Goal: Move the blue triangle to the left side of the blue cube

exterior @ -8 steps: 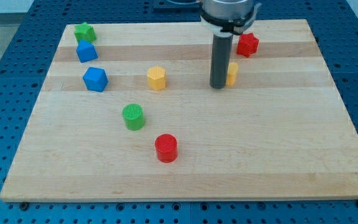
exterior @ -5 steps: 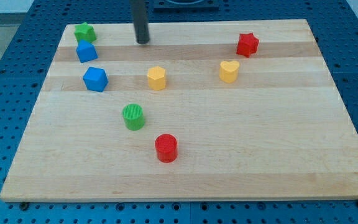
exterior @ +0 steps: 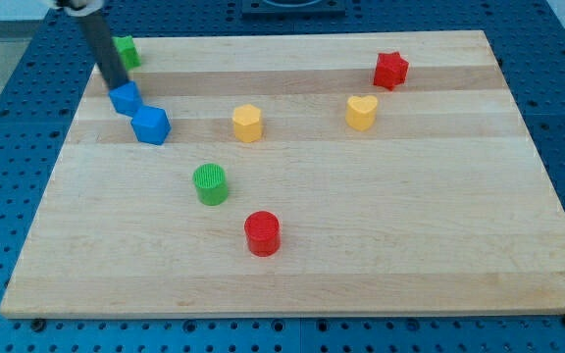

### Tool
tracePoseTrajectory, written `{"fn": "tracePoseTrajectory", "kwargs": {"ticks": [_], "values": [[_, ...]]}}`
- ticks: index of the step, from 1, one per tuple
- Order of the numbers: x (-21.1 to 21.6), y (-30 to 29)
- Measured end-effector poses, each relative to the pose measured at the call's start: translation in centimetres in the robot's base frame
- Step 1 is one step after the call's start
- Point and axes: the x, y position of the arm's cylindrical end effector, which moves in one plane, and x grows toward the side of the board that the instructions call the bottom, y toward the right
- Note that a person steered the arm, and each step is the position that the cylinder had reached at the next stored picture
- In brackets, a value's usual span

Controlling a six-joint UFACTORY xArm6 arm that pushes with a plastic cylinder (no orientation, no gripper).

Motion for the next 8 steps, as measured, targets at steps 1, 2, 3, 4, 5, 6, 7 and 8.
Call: {"fn": "tracePoseTrajectory", "kwargs": {"ticks": [1,2,3,4,5,6,7,8], "values": [[-0.9,3.4],[0.6,6.4],[0.8,2.1],[1.4,-1.4],[3.8,-1.4],[4.4,-1.4],[3.9,-1.5],[3.6,-3.2]]}}
